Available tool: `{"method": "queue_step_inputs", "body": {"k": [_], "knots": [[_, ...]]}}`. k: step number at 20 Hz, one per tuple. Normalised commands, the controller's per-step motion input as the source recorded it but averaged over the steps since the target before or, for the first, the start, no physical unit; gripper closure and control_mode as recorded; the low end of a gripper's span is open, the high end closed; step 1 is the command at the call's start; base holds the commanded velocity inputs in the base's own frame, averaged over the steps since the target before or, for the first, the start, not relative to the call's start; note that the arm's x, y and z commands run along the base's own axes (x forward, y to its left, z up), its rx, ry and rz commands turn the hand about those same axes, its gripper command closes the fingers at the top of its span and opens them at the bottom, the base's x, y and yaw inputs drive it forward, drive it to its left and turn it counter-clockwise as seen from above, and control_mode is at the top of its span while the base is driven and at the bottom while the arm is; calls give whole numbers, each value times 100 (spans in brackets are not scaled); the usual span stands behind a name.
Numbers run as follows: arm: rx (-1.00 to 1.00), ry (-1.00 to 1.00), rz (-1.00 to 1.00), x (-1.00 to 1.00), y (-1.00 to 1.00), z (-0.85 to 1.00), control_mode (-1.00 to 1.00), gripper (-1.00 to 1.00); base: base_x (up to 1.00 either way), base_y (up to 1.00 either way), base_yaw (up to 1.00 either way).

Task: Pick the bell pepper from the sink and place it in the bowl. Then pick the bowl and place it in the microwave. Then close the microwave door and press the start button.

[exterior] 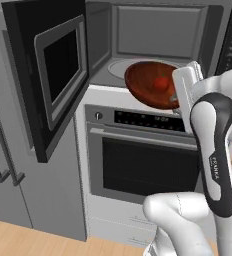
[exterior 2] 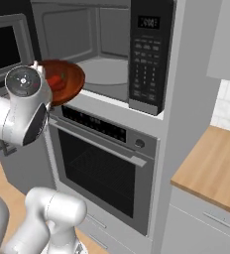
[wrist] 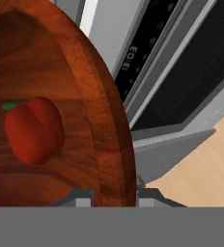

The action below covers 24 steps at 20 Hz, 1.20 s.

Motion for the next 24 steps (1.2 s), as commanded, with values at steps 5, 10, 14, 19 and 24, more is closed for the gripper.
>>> {"method": "queue_step_inputs", "body": {"k": [5,10,14,19,24], "knots": [[-7,-1,-21,11,0,53,-100,100,0,0,0],[-1,0,-11,11,-23,24,-100,100,0,0,0],[0,0,0,8,-37,4,-100,100,0,0,0],[0,0,-1,29,-37,0,-100,100,0,0,0],[0,0,-6,51,-6,0,-100,100,0,0,0]]}}
